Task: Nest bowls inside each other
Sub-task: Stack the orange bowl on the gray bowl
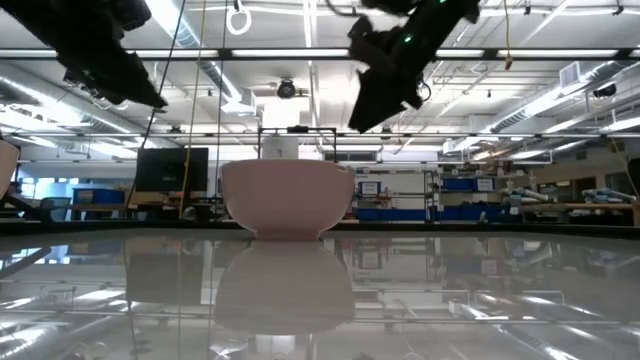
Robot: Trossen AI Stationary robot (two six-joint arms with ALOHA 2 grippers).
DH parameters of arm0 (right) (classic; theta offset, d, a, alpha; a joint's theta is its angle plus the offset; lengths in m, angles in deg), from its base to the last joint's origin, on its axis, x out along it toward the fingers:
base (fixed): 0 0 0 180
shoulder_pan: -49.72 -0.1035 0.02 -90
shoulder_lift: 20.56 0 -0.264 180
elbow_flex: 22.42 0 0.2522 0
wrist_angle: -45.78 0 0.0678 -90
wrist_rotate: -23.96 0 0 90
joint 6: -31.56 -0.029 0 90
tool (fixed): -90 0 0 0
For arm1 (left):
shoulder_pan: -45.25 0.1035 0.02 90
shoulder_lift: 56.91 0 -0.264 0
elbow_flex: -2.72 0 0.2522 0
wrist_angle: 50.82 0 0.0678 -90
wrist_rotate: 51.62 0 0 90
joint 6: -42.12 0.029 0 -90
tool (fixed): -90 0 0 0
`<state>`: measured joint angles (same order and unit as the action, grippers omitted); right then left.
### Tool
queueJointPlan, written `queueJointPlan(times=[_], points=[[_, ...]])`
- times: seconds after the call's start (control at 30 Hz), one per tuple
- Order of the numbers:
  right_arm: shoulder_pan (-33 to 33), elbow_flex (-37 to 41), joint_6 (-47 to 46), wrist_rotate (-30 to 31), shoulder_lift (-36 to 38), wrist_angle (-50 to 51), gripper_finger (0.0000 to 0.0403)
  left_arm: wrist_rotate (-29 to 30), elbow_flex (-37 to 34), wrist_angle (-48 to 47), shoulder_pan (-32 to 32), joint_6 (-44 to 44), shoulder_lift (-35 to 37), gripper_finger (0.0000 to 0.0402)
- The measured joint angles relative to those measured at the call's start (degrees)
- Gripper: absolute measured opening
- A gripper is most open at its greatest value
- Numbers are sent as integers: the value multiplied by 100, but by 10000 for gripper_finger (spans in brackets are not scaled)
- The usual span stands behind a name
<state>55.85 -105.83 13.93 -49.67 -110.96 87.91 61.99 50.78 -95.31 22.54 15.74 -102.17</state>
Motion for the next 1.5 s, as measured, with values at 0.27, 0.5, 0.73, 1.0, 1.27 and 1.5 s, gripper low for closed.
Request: queueJointPlan(times=[0.27,0.5,0.73,1.0,1.27,1.5], points=[[-709,1107,-767,308,1110,-638,138,-1193,969,-2000,-606,-1111,-1116,172],[-995,1774,-1136,320,1507,-1414,138,-1869,919,-2234,-1154,-1895,-1414,172],[-1130,1871,-1266,317,1466,-1619,138,-1879,919,-2231,-1545,-2247,-1523,172],[-1276,1871,-1206,313,1465,-1632,138,-1857,919,-2242,-1528,-2026,-1556,172],[-1506,1864,-1481,154,1131,-2562,138,-1855,919,-2251,-1435,-1892,-1556,172],[-1630,1403,-1386,-709,-547,-3893,137,-1839,919,-2264,-1432,-1781,-1554,172]])
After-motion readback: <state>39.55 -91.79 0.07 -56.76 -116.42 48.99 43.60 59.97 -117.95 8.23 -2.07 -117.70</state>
